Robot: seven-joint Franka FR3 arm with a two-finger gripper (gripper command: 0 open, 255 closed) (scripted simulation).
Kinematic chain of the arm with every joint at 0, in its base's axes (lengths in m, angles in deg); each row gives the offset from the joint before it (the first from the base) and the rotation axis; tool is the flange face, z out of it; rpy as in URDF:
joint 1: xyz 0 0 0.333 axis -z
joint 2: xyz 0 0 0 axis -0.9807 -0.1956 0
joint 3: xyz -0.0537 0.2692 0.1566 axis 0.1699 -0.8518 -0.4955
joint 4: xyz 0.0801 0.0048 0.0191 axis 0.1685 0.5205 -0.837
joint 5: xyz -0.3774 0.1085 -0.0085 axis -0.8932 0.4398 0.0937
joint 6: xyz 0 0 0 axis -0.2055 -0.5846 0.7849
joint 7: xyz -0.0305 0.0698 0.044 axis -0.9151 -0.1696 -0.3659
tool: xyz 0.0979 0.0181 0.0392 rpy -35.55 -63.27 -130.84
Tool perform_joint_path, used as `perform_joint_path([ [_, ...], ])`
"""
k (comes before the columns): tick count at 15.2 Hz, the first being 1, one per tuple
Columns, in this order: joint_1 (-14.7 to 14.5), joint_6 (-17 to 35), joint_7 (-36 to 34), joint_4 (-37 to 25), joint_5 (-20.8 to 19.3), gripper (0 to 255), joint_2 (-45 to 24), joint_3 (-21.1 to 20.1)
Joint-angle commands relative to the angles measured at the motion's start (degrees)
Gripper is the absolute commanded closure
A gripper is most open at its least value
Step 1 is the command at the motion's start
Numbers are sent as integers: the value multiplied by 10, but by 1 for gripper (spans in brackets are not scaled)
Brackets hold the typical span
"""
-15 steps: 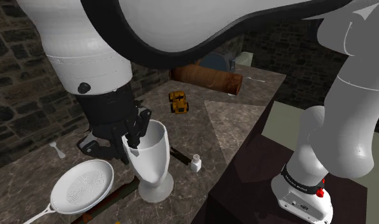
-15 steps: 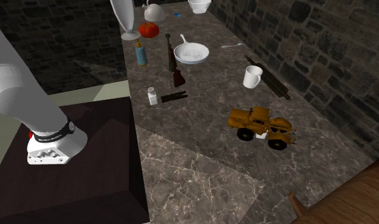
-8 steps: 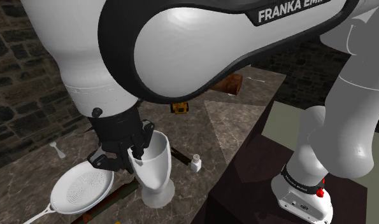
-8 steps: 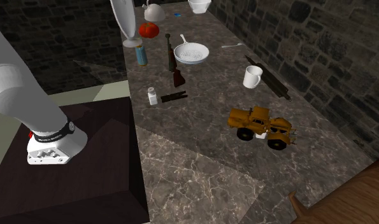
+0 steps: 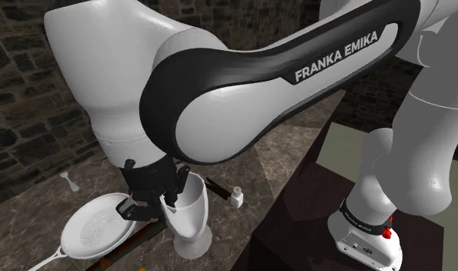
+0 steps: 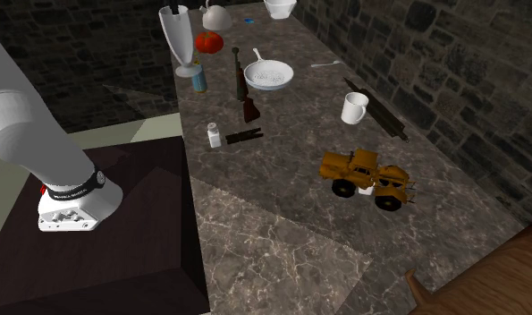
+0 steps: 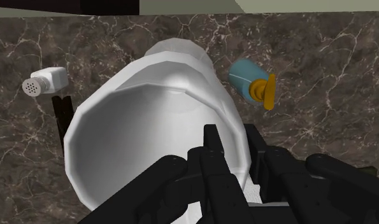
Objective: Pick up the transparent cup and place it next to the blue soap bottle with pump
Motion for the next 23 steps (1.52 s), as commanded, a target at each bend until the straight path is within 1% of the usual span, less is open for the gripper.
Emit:
perform_joint_path([
  [1,-1,16,-2,13,-2,255,-3,0],
  [12,-2,97,-10,76,-13,255,-23,0],
  [23,-6,175,-25,123,-34,255,-59,2],
])
